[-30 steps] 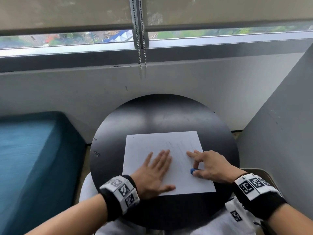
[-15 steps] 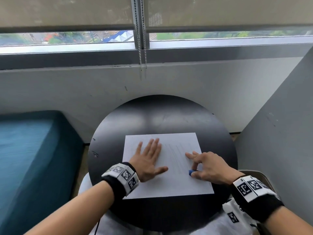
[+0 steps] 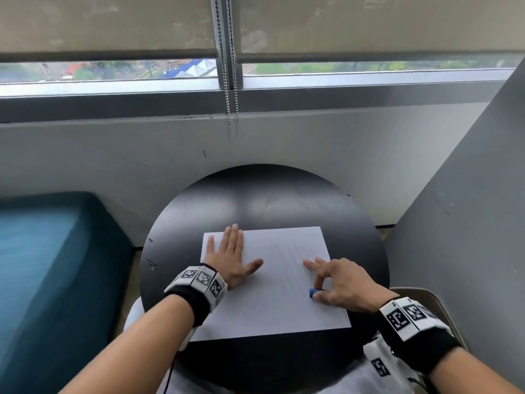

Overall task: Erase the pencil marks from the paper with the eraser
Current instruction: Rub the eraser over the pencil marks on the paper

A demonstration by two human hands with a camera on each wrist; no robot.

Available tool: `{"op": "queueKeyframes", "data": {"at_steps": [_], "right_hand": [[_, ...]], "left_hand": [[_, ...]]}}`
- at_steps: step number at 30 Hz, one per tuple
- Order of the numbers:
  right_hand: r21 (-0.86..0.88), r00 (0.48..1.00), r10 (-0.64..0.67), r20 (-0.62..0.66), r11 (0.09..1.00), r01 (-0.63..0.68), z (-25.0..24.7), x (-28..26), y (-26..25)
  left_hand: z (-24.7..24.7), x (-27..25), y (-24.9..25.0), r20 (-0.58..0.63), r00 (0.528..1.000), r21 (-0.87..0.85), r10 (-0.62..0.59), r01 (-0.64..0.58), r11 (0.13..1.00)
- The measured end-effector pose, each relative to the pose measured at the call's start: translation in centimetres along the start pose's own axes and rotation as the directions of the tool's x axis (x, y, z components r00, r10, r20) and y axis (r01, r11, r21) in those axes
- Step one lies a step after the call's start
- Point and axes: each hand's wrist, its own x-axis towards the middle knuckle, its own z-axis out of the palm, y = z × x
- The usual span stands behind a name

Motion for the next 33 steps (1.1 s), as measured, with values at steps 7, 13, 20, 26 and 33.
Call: {"op": "queueKeyframes", "data": {"at_steps": [7,13,20,26,33], "right_hand": [[-0.008,1.000,-0.003,-0.009,1.000,0.003,0.1,0.1,0.1],[-0.019,1.000,0.001,-0.019,1.000,-0.001,0.3,0.1,0.1],[-0.003,0.999,0.010,-0.049,1.000,-0.010,0.8,-0.1,-0.1],[-0.038,0.996,0.016,-0.086,0.999,-0.019,0.6,-0.1,-1.4],[0.092,0.982,-0.042,-0.184,0.994,0.059,-2.2,4.8,-2.9]], "left_hand": [[1.8,-3.3,1.8,0.104,0.944,0.142,0.314,-0.326,0.935],[-1.5,-2.0,0.1,0.105,0.987,0.051,0.125,-0.131,0.990],[-2.4,-1.9,2.5,0.184,0.980,0.058,0.070,-0.082,0.995],[-2.6,-1.7,3.5,0.207,0.978,0.088,0.006,-0.024,0.996],[-2.1,-1.7,3.1,0.202,0.979,0.045,0.010,-0.019,0.999]]}}
